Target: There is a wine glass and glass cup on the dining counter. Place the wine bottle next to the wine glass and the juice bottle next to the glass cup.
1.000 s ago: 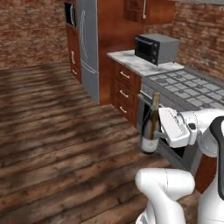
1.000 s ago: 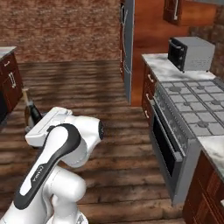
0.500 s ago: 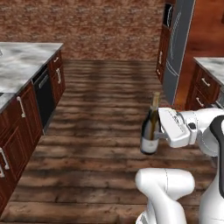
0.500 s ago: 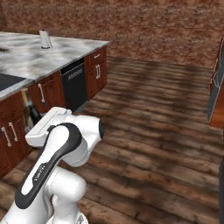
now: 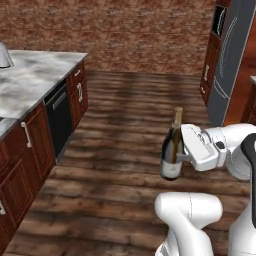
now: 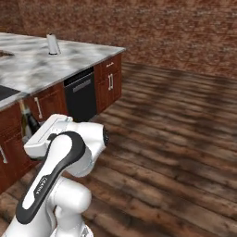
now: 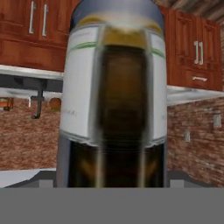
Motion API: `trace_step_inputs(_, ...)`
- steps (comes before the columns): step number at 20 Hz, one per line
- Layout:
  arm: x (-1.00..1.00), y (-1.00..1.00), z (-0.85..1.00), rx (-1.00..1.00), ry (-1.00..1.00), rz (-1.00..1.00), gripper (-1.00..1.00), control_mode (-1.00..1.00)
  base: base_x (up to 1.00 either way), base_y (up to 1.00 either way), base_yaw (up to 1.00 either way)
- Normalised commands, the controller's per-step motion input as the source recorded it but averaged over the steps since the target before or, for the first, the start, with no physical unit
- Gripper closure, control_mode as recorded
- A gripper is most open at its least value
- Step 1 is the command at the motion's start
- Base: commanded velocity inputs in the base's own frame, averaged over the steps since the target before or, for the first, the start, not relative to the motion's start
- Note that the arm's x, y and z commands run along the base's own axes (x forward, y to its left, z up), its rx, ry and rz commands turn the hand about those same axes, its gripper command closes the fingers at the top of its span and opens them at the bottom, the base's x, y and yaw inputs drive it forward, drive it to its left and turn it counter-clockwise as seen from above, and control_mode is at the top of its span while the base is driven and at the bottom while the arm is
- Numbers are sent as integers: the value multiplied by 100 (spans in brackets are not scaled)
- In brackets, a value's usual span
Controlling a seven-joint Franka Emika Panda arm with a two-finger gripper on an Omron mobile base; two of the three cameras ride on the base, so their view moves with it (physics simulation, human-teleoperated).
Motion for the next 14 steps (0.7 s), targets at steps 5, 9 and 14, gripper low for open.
trace_step_inputs(5,0,0,0,0,0,0,100,100,100,-49,0)
trace_step_inputs(9,0,0,0,0,0,0,100,100,100,-48,0)
trace_step_inputs(14,0,0,0,0,0,0,100,100,100,-43,0)
